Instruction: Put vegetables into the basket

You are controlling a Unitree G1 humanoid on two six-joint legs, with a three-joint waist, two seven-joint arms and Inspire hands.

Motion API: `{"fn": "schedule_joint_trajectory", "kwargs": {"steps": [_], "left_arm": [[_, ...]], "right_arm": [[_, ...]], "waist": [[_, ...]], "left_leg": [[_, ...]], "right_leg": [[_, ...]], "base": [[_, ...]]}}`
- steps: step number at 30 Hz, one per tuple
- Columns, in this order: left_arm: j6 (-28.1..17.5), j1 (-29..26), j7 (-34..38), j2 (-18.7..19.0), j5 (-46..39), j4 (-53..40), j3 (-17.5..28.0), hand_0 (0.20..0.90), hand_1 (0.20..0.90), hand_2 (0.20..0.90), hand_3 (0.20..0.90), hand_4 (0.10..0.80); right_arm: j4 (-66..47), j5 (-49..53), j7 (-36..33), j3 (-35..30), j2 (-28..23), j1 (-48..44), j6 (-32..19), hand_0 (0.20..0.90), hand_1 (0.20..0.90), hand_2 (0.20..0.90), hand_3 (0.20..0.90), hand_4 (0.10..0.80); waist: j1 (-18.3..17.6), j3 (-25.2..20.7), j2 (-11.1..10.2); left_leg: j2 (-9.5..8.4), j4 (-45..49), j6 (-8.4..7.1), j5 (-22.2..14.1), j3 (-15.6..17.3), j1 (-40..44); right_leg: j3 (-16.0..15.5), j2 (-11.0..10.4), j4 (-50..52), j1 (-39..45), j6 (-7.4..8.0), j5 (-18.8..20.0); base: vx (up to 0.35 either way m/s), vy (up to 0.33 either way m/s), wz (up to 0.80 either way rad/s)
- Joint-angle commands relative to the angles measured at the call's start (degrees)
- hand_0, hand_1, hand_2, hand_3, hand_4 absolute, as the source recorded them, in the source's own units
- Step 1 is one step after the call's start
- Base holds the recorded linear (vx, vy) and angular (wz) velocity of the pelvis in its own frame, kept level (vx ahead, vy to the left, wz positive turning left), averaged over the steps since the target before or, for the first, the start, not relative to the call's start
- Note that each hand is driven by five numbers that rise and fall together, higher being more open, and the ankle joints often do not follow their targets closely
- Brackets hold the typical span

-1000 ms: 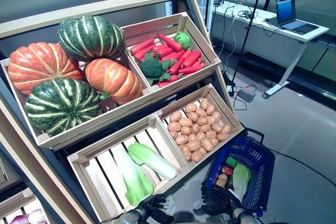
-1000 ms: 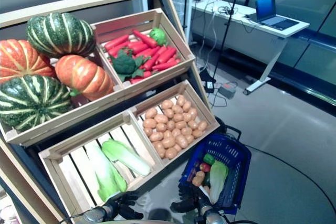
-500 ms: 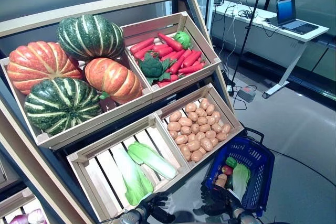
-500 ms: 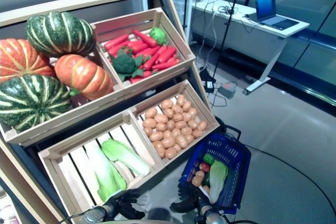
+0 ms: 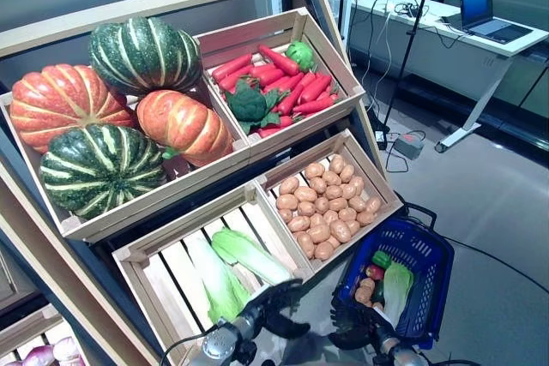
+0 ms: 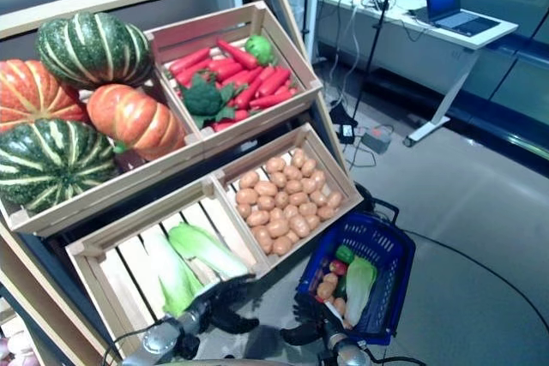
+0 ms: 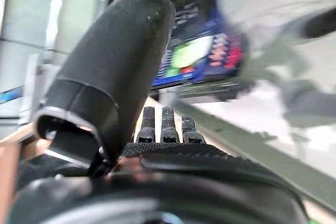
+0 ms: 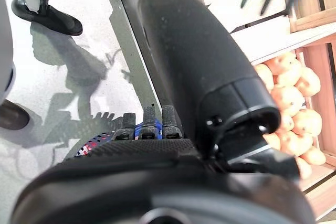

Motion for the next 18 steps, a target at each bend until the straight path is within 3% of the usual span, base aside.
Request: {"fn": "schedule_joint_trajectory", "kwargs": {"steps": [1, 4, 8, 10, 12, 18], "left_arm": [[-6.4, -6.0, 2.1, 0.9, -4.8, -4.0, 1.9, 0.900, 0.900, 0.900, 0.900, 0.800], [-6.6, -5.6, 12.0, 2.6, -0.3, -7.9, 5.8, 0.900, 0.900, 0.900, 0.900, 0.800], [-5.9, -5.3, 19.1, 3.8, 5.1, -9.9, 8.4, 0.900, 0.900, 0.900, 0.900, 0.800], [-3.9, -6.0, 29.0, 4.6, 9.4, -10.6, 10.1, 0.900, 0.900, 0.900, 0.900, 0.800], [-2.4, -7.3, 32.9, 4.7, 10.0, -10.2, 11.3, 0.900, 0.900, 0.900, 0.900, 0.800], [-2.4, -13.8, 46.2, 3.2, 9.5, -6.4, 13.5, 0.900, 0.900, 0.900, 0.900, 0.800]], "right_arm": [[-2.8, 4.5, 2.2, -1.2, -0.3, -5.2, -2.7, 0.900, 0.900, 0.900, 0.900, 0.800], [-9.0, 8.2, 5.1, -2.7, -1.1, -3.7, -3.4, 0.900, 0.900, 0.900, 0.900, 0.800], [-15.2, 7.8, 5.6, -2.9, -1.9, -2.4, -4.4, 0.900, 0.900, 0.900, 0.900, 0.800], [-19.9, 9.0, 5.3, -2.6, -2.5, -1.8, -4.9, 0.900, 0.900, 0.900, 0.900, 0.800], [-22.3, 10.1, 4.9, -2.6, -2.9, -2.2, -5.3, 0.900, 0.900, 0.900, 0.900, 0.800], [-26.3, 14.4, 2.1, -1.9, -4.4, -7.2, -8.6, 0.900, 0.900, 0.900, 0.900, 0.800]], "waist": [[1.2, 3.0, -1.1], [1.3, 3.8, -1.4], [1.5, 4.3, -1.6], [1.6, 5.2, -1.5], [1.8, 6.6, -1.3], [1.8, 14.7, -1.9]], "left_leg": [[-2.59, 0.5, 1.63, -8.2, 5.6, 4.0], [-2.54, 0.5, 1.54, -7.9, 5.5, 3.5], [-2.56, 0.5, 1.54, -7.5, 5.4, 2.9], [-2.51, 0.5, 1.59, -6.8, 4.9, 1.7], [-2.36, 1.0, 1.59, -5.9, 4.4, 0.0], [-1.72, 15.5, 0.13, -7.8, 2.9, -12.4]], "right_leg": [[2.0, 0.8, 0.1, -0.6, -3.28, -1.0], [1.9, 0.8, 0.1, -1.1, -3.56, -0.9], [1.7, 0.8, 0.1, -1.5, -3.81, -0.9], [1.5, 0.5, 2.5, -3.5, -4.15, -1.9], [1.3, 0.0, 6.7, -6.4, -4.67, -3.4], [1.9, -2.8, 19.8, -17.6, -5.82, -7.0]], "base": [[0.000, 0.000, 0.00], [0.046, 0.004, 0.01], [0.051, 0.001, 0.01], [0.006, 0.013, 0.02], [-0.072, 0.034, 0.12], [-0.181, 0.026, 0.36]]}}
